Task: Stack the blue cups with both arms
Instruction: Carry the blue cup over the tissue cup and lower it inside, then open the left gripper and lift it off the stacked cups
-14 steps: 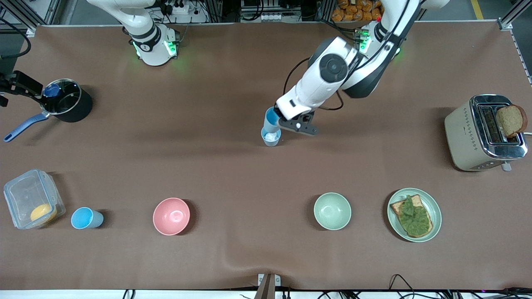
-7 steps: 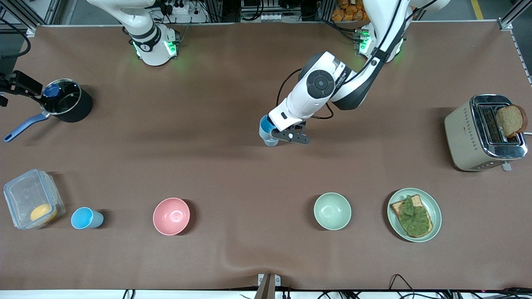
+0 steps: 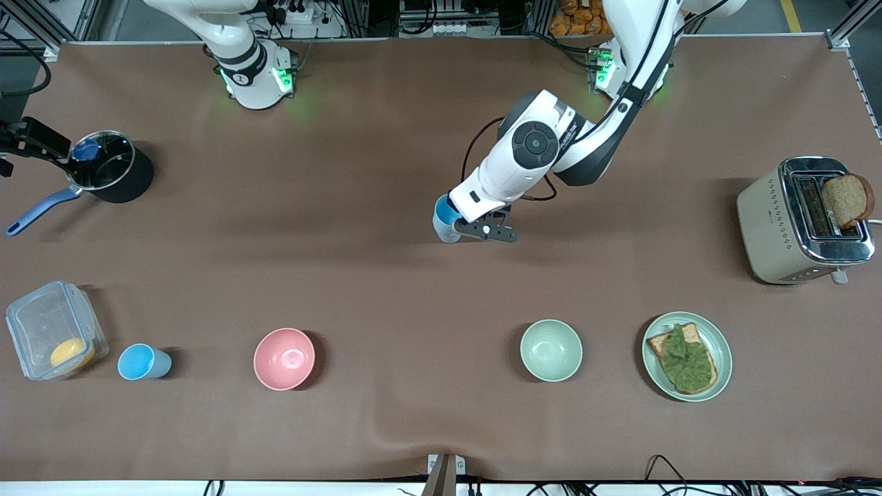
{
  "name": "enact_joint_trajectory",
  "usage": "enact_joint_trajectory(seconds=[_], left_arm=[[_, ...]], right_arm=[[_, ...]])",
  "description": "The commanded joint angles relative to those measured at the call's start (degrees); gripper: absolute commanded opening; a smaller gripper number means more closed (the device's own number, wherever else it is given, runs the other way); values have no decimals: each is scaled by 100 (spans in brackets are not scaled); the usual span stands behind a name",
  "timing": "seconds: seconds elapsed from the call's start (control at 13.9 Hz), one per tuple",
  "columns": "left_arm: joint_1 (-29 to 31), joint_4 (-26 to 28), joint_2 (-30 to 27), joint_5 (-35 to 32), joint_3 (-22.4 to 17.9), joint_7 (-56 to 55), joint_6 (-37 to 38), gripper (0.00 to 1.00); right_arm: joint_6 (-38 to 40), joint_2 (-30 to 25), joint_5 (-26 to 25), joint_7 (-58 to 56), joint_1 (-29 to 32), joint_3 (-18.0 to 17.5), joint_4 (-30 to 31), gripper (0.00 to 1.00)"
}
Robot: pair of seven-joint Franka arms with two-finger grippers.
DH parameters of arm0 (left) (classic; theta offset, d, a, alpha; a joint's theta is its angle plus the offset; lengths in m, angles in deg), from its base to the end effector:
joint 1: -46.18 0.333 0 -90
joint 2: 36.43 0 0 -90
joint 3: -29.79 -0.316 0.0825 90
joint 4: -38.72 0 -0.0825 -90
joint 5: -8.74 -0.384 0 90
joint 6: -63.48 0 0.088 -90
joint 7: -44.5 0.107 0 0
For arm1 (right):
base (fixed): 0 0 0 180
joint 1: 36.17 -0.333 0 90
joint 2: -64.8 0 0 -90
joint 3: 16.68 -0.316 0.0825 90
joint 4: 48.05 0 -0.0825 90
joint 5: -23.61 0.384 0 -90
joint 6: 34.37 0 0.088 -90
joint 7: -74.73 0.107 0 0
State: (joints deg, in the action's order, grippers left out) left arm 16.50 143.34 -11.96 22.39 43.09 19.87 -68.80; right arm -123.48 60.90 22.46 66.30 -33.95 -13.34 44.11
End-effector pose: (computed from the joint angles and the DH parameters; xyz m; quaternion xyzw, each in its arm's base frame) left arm 0.4804 -0.4386 0.3140 0.9876 -0.0699 -0.0512 0.1311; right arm 0.5289 -0.0548 0.6423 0.9996 0.0249 0.0063 0.0089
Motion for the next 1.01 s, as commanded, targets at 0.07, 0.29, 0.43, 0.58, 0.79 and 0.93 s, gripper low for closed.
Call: enact_joint_trajectory(seconds=[0.07, 0.29, 0.43, 0.58, 0.79, 0.93], left_arm=[[-65, -47, 48, -108, -55, -121, 62, 0], [-65, -38, 48, -108, -55, -129, 62, 0], [-65, -38, 48, -108, -55, -129, 62, 23], [-47, -29, 31, -108, -64, -112, 62, 58], [-47, 15, -57, -117, -205, -33, 62, 66], [-3, 32, -162, -108, -222, -59, 71, 90]], right_arm=[[25, -137, 62, -71, 51, -26, 101, 100], [86, -137, 62, -63, 59, -35, 109, 100], [87, -137, 62, -71, 59, -26, 109, 100], [87, -137, 62, -71, 68, -26, 101, 100], [95, -145, 62, -71, 77, -26, 101, 100], [87, -145, 62, -71, 68, -26, 101, 100]])
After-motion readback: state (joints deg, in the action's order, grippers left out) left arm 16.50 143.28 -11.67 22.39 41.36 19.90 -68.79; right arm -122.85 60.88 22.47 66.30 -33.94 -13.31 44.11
